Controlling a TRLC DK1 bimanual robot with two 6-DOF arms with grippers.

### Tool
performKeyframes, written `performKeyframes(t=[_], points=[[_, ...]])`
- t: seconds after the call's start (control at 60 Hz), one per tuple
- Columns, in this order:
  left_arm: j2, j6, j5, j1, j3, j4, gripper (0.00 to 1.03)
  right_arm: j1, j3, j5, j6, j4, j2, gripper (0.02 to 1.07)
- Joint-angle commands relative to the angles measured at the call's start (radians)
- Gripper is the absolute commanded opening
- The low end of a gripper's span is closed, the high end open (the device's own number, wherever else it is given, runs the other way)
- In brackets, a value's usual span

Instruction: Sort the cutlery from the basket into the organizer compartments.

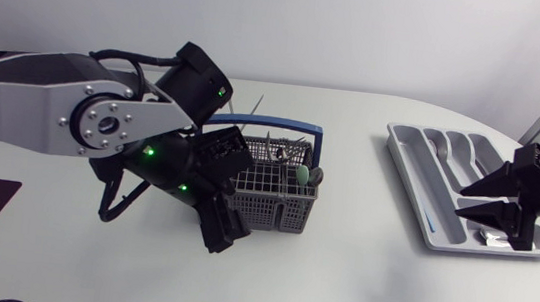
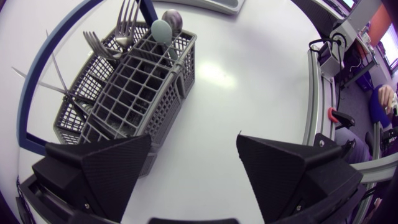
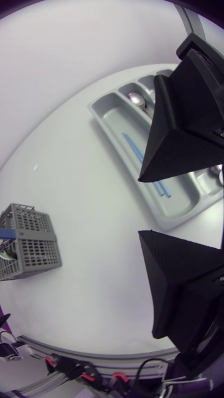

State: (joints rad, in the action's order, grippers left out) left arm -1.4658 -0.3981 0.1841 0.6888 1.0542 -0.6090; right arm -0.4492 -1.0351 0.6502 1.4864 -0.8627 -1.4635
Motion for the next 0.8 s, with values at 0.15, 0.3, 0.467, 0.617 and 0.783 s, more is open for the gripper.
performKeyframes(t=[0.15, 0.3, 0.467, 0.617, 0.783], points=[[0.009, 0.061, 0.014, -0.032, -0.066, 0.069, 0.94, 0.241, 0.049, 0.026, -0.468, 0.027, 0.123, 0.60], [0.007, 0.091, 0.017, -0.020, -0.085, 0.123, 0.94, 0.397, 0.056, 0.008, -0.726, 0.088, 0.132, 0.60], [-0.005, 0.110, 0.015, 0.008, -0.080, 0.157, 0.94, 0.512, 0.021, 0.005, -0.922, 0.128, 0.086, 0.60], [-0.034, 0.131, 0.015, 0.032, -0.065, 0.195, 0.94, 0.590, -0.028, 0.006, -1.038, 0.142, 0.031, 0.60], [-0.084, 0.133, 0.015, 0.044, -0.028, 0.196, 0.94, 0.635, -0.068, 0.009, -1.155, 0.191, -0.026, 0.60]])
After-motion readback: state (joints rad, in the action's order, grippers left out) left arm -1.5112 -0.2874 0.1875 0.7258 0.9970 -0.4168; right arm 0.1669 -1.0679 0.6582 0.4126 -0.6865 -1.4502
